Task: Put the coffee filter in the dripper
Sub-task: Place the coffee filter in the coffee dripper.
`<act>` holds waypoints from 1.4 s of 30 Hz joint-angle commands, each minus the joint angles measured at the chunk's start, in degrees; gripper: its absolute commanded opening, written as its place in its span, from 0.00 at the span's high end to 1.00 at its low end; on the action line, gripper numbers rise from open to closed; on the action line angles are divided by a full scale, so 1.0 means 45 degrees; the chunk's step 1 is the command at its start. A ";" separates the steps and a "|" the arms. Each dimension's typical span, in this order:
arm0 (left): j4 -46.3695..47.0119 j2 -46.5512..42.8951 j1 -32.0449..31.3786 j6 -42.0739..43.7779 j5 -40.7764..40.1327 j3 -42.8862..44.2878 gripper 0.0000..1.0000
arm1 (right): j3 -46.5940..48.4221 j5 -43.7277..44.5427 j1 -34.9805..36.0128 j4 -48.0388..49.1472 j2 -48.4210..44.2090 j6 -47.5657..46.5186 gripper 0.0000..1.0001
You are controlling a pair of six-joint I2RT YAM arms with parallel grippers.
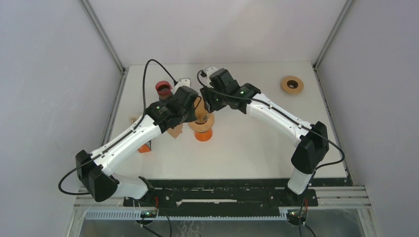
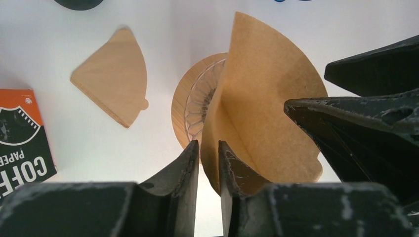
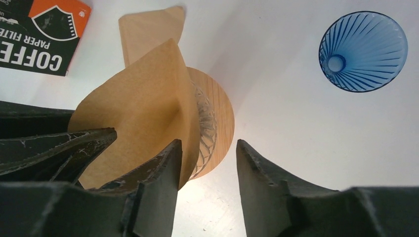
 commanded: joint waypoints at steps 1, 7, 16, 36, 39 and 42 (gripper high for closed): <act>-0.0242 0.0097 0.0114 0.0518 -0.0279 0.0842 0.72 | 0.0609 0.0273 0.0006 0.0112 0.0073 -0.0274 0.46; -0.0426 0.0142 0.0229 0.0706 -0.0467 0.0847 0.63 | 0.0590 0.0263 -0.0032 0.0034 0.0212 -0.0316 0.43; -0.0242 0.0281 0.0676 0.0851 -0.0153 0.0520 0.58 | 0.0521 0.0077 -0.0170 0.0053 0.0565 -0.0291 0.41; 0.0325 0.0806 0.0946 0.0864 0.0534 -0.0503 0.57 | 0.0136 0.0171 -0.0170 0.0034 0.1300 -0.0291 0.40; 0.0464 0.0820 0.0995 0.0817 0.0808 -0.0655 0.57 | 0.0120 0.0237 -0.0133 0.0034 0.1354 -0.0344 0.39; 0.0558 0.0772 0.1031 0.0815 0.0980 -0.0700 0.55 | 0.0130 0.0299 -0.0075 0.0034 0.1402 -0.0429 0.39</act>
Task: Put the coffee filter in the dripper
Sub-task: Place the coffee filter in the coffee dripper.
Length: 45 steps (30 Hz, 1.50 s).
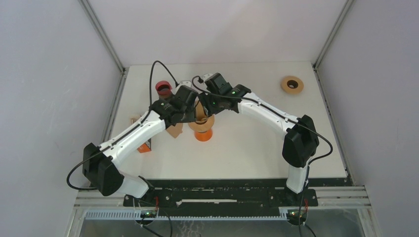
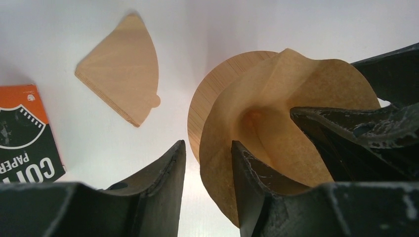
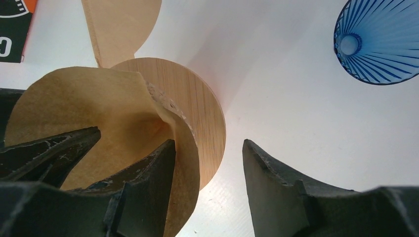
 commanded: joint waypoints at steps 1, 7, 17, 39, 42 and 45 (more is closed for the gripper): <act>0.0395 -0.0225 0.0174 0.0154 0.0474 -0.0270 0.55 | 0.0098 0.0243 0.0088 0.0219 0.0000 -0.0259 0.39; 0.0600 -0.0440 0.0597 0.0154 0.0983 -0.0305 0.53 | 0.0097 0.0386 0.0137 0.0162 0.0119 -0.0384 0.39; 0.0889 -0.0486 0.0988 0.0445 0.1879 0.0084 0.44 | 0.0304 0.0572 0.0303 0.0056 0.0237 -0.0630 0.39; 0.1241 -0.0029 0.1505 0.0591 0.2201 -0.0883 0.55 | 0.0654 -0.0221 0.0246 -0.0013 -0.0130 -0.0631 0.37; 0.1244 -0.0105 0.1509 0.0620 0.2199 -0.0914 0.55 | 0.0776 -0.0497 0.0225 -0.0016 -0.0291 -0.0580 0.36; 0.1258 -0.0169 0.1501 0.0623 0.2217 -0.0920 0.55 | 0.0903 -0.0747 0.0225 0.0003 -0.0464 -0.0506 0.35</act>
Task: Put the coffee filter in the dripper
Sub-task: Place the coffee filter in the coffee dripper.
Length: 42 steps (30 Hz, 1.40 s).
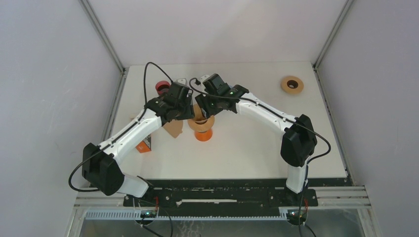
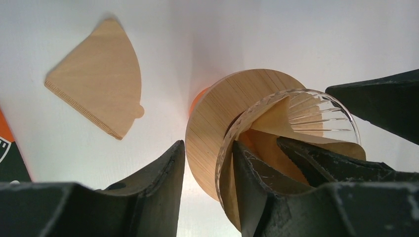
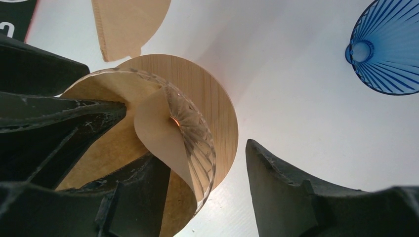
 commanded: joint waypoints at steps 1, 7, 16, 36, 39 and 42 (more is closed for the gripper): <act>-0.0088 -0.0202 0.0039 0.0346 -0.0079 -0.0317 0.55 | 0.0769 -0.0520 -0.0018 0.0081 -0.0770 -0.0009 0.35; -0.0088 -0.0348 0.0038 0.0375 -0.0098 -0.0330 0.55 | 0.0825 -0.0824 -0.0047 0.0350 -0.1100 0.0008 0.33; -0.0087 -0.0448 0.0038 0.0419 -0.0176 -0.0353 0.55 | 0.1244 -0.1352 -0.0321 0.0642 -0.0240 -0.0047 0.33; -0.0087 -0.0571 0.0038 0.0458 -0.0206 -0.0355 0.54 | 0.1647 -0.1870 -0.0935 0.0526 0.0329 0.0531 0.33; -0.0087 -0.0535 0.0038 0.0458 -0.0187 -0.0341 0.54 | 0.1545 -0.1963 -0.0740 0.0408 0.0073 0.0563 0.32; -0.0087 -0.0493 0.0036 0.0458 -0.0196 -0.0330 0.54 | 0.1460 -0.1919 -0.0596 0.0235 -0.0146 0.0553 0.32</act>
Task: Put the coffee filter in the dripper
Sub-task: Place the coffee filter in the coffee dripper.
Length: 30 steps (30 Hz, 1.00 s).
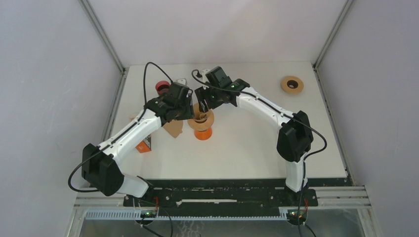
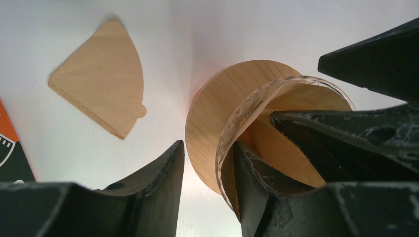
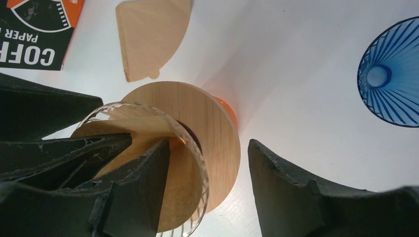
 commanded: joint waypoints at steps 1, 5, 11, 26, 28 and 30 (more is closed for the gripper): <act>-0.0072 -0.0406 0.0028 0.0298 -0.0169 -0.0267 0.54 | 0.0279 -0.0093 0.0267 -0.0076 -0.1049 0.0177 0.31; -0.0053 -0.0426 0.0035 0.0298 -0.0191 -0.0264 0.54 | 0.0237 -0.0061 0.0421 -0.0328 -0.1245 0.0127 0.27; -0.0072 -0.0392 0.0038 0.0337 -0.0230 -0.0228 0.54 | 0.0096 0.0158 0.0606 -0.0630 -0.1458 0.0013 0.24; -0.0535 -0.0523 0.0036 0.0588 -0.0628 0.0004 0.54 | -0.0659 0.1607 0.0551 -0.1094 -0.1608 -0.0367 0.24; -0.0593 -0.0525 0.0038 0.0609 -0.0671 0.0016 0.54 | -0.0682 0.1726 0.0483 -0.1084 -0.1676 -0.0393 0.24; -0.0634 -0.0553 0.0038 0.0647 -0.0734 0.0020 0.54 | -0.0683 0.1780 0.0440 -0.1070 -0.1739 -0.0396 0.24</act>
